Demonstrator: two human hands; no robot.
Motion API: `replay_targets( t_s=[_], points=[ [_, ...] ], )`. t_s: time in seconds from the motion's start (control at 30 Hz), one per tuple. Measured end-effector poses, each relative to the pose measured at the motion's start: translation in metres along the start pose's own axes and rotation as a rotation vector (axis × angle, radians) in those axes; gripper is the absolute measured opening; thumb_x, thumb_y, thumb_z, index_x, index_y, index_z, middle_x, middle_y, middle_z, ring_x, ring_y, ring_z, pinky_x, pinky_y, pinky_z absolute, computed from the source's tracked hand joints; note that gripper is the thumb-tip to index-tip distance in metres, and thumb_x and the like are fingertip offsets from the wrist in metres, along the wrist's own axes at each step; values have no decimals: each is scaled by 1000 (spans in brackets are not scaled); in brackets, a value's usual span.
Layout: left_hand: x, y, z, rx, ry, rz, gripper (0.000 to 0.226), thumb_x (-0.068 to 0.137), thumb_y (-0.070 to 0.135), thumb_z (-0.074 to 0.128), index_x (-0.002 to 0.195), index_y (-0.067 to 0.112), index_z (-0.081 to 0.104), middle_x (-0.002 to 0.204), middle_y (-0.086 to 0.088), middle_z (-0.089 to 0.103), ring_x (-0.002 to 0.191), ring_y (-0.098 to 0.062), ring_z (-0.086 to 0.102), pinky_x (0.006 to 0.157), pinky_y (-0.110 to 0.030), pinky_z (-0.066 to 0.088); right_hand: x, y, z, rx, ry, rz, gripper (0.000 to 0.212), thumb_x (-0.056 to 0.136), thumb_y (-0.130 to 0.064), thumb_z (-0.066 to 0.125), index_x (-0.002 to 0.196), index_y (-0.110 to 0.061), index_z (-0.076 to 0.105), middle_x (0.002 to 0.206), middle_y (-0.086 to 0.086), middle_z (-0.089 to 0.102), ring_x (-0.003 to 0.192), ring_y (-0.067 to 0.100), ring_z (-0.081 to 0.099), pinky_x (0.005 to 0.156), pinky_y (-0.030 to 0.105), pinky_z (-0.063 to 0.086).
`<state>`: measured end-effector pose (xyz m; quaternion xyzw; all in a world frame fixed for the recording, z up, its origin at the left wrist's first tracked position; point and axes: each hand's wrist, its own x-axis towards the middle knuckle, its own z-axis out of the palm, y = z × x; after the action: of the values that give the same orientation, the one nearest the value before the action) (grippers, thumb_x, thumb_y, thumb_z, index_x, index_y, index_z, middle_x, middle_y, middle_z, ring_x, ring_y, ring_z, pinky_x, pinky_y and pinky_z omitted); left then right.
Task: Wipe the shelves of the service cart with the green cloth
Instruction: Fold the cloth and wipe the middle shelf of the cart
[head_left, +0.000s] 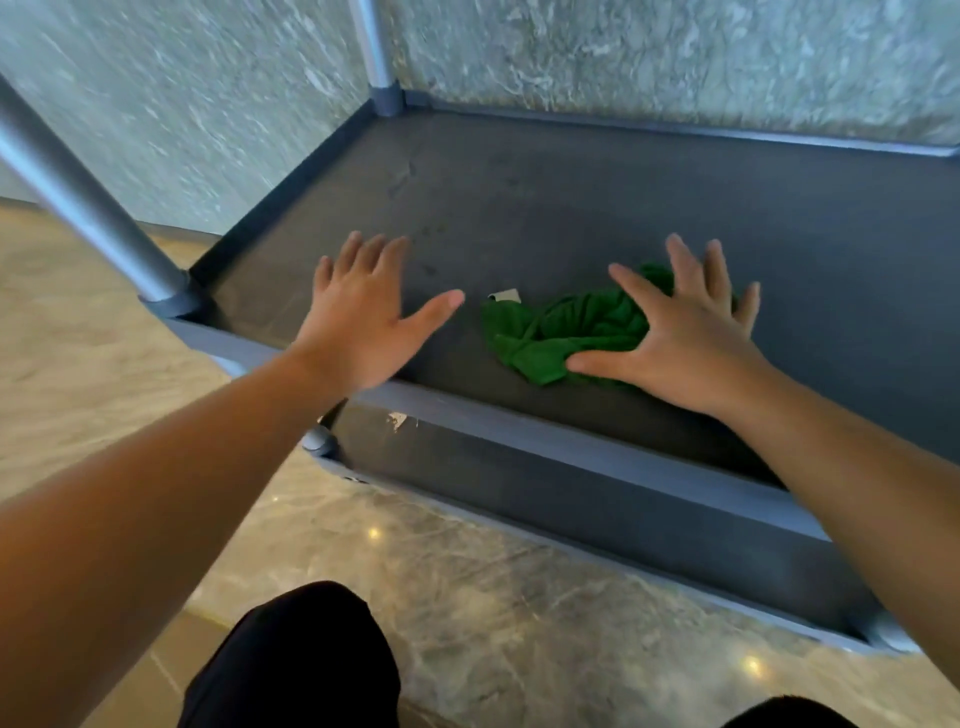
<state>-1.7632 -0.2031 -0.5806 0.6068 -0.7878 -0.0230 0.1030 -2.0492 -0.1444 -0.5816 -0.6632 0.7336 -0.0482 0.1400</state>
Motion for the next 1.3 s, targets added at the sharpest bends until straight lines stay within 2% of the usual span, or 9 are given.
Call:
replay_targets(
  t_s=[0.13,0.3,0.7,0.93,0.97,1.03,1.13,1.2,1.3],
  points=[
    [16,-36,-3,-6,-84,-33,108,77,91,14,157,19,19,163,-9,24,153,-29,8,122,-56,6,5,-10,4,27,-45,154,121,52,-101,33,155,-48,1,166,2,-16,152,32,-16,119,64,4],
    [2,-38,0,-173,41,-100,98,85,85,26,151,14,33,156,-10,38,152,-28,13,120,-60,14,10,-39,11,45,-34,150,87,84,-81,40,154,-52,-2,167,-1,-9,154,28,-6,119,62,10],
    [4,-43,-2,-472,-59,44,102,76,84,10,153,21,31,159,3,34,154,-20,4,122,-54,5,32,-207,47,148,-115,-178,41,86,-57,53,126,-52,48,152,-12,36,151,23,12,114,66,17],
    [2,-39,-8,-487,-106,84,115,68,95,2,153,22,28,161,3,29,154,-20,-6,123,-55,0,48,-213,56,188,44,-360,22,85,-45,48,102,-32,52,109,0,55,106,21,49,88,53,50],
    [3,-39,-7,-468,-108,85,120,64,97,-4,154,22,26,162,2,27,154,-21,-9,122,-56,-1,53,-209,58,210,89,-400,6,89,-33,54,93,-29,51,99,-2,54,96,18,49,83,49,52],
    [3,-40,-5,-449,-122,77,119,64,93,-7,156,22,19,165,0,19,153,-22,-15,122,-57,-6,58,-207,59,200,172,-441,23,90,-21,59,82,-32,40,84,-15,42,85,10,40,76,42,50],
    [3,-41,-5,-417,-168,67,108,72,91,7,158,24,-1,168,-3,2,150,-23,-26,119,-55,-14,81,-204,58,169,167,-409,25,91,-36,41,70,-37,28,75,-22,28,72,2,29,72,33,39],
    [3,-40,-3,-370,-193,71,107,75,91,12,157,25,-11,167,-2,-11,148,-23,-31,117,-55,-17,104,-199,61,120,183,-356,21,94,-44,37,74,-40,39,78,-22,35,78,0,36,82,35,47],
    [3,-41,1,-331,-206,65,108,75,91,11,156,25,-13,166,-1,-16,147,-23,-32,116,-56,-16,124,-190,62,136,240,-340,27,97,-38,53,122,-37,63,119,-8,59,114,11,53,98,40,47]
  ],
)
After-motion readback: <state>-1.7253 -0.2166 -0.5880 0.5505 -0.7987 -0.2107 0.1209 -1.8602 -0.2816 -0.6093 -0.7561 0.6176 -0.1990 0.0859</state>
